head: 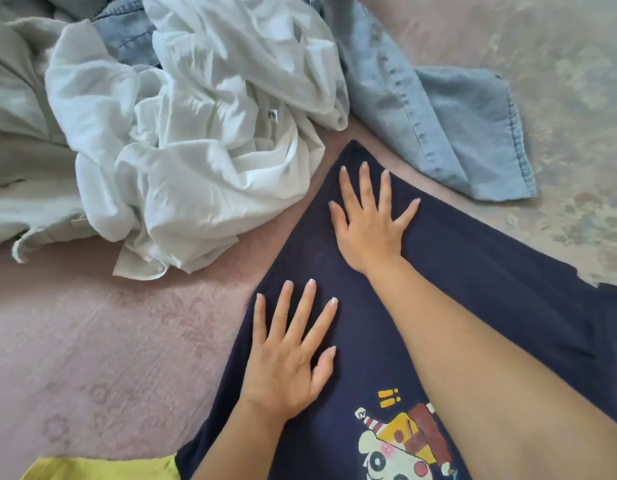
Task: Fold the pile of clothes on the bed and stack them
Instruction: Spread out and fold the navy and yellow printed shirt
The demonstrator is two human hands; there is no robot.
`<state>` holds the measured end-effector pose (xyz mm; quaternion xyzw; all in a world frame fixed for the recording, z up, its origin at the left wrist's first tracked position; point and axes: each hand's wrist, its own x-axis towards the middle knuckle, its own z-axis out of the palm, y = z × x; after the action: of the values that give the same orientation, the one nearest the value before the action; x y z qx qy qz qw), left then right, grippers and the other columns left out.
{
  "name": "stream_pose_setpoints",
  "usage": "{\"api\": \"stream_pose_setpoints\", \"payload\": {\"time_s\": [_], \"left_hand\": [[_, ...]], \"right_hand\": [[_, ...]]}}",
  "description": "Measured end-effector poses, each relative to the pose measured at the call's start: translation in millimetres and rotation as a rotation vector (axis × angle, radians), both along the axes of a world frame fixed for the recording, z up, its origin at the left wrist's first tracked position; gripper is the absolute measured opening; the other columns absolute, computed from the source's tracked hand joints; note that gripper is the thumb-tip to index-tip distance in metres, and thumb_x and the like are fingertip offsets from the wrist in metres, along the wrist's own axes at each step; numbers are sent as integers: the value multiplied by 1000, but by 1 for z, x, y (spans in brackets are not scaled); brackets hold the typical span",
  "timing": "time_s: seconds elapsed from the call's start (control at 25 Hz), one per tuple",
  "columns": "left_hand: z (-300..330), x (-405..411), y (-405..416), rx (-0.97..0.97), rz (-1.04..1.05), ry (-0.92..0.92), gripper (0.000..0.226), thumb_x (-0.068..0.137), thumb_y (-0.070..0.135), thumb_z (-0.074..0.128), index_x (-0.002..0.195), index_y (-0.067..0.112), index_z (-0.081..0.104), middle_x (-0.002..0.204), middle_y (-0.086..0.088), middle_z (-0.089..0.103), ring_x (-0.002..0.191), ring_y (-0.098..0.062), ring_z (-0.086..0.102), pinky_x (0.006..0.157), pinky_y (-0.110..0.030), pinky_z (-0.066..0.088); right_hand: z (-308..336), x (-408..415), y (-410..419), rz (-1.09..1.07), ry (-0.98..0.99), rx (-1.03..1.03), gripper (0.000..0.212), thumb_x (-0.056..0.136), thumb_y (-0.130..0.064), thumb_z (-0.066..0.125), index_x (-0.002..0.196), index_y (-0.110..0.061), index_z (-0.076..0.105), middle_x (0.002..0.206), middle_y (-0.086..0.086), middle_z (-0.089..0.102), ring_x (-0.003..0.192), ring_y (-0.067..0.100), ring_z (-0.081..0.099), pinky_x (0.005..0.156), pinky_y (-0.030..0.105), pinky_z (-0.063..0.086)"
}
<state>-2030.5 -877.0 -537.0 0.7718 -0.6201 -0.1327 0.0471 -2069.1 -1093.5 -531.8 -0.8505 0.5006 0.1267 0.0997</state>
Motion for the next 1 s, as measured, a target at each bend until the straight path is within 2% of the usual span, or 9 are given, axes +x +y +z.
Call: {"api": "stream_pose_setpoints", "payload": {"time_s": [0.08, 0.2, 0.32, 0.48, 0.6, 0.72, 0.84, 0.88, 1.0], "left_hand": [[-2, -1, -1, 11, -39, -44, 61, 91, 48, 34, 148, 28, 31, 157, -8, 23, 143, -38, 19, 111, -65, 13], [-1, 6, 0, 83, -59, -70, 60, 94, 51, 24, 148, 26, 31, 156, -10, 24, 142, -40, 19, 110, -67, 11], [1, 4, -3, 117, -63, -97, 63, 96, 54, 8, 147, 24, 29, 154, -13, 28, 141, -43, 19, 111, -62, -1], [0, 4, -7, 234, -76, -123, 68, 96, 58, 8, 148, 21, 30, 153, -15, 26, 139, -44, 15, 111, -48, -19], [-2, 5, -9, 266, -20, -190, 87, 82, 72, -2, 152, 21, 8, 160, -10, 7, 143, -40, 2, 111, -50, -13], [0, 3, -17, 343, 18, -260, 90, 69, 73, -7, 145, 25, -12, 160, -5, -11, 144, -35, -10, 110, -55, -5], [-6, 6, -15, 367, -26, -339, 81, 83, 69, 6, 151, 24, 8, 160, -10, -6, 143, -36, -6, 109, -49, -22], [-8, 10, -14, 393, -47, -374, 76, 89, 66, 9, 151, 23, 14, 159, -11, -12, 142, -36, -11, 106, -49, -26], [-14, 18, -15, 554, -110, -410, 87, 84, 69, -10, 150, 25, 26, 157, -12, -19, 137, -34, -35, 97, -49, -35]], "right_hand": [[11, 3, -10, 27, 18, 123, 56, 97, -58, 8, 146, -44, -16, 157, -11, -22, 144, 21, -23, 105, 71, -12], [43, -19, -14, 53, -157, 256, 56, 100, -53, 17, 150, -38, -3, 159, -8, -15, 145, 16, -19, 111, 64, -10], [51, -129, 15, -68, -121, 56, 53, 103, -40, 23, 152, -29, 7, 160, -4, -9, 146, 17, -14, 114, 59, -6], [49, -310, 71, -522, -19, -174, 66, 95, -34, 50, 149, -6, 25, 157, 15, 17, 146, 32, 14, 114, 58, 14], [59, -360, 76, -712, 18, -54, 81, 95, -47, 45, 149, 2, 12, 156, 20, 17, 145, 33, 15, 117, 48, 16], [61, -352, 47, -696, -34, -146, 72, 94, -46, 48, 146, 0, 26, 147, 18, 36, 134, 34, 34, 108, 42, 29], [62, -341, 6, -626, -49, -177, 35, 97, -24, 44, 125, -3, 51, 128, 14, 52, 119, 32, 45, 93, 41, 38], [62, -348, -5, -662, -73, -169, 29, 95, -16, 42, 118, -2, 55, 123, 15, 55, 115, 33, 47, 90, 42, 39], [61, -404, -8, -975, -195, -231, 27, 93, -10, 41, 111, 2, 57, 114, 22, 59, 106, 39, 53, 82, 41, 42]]}}
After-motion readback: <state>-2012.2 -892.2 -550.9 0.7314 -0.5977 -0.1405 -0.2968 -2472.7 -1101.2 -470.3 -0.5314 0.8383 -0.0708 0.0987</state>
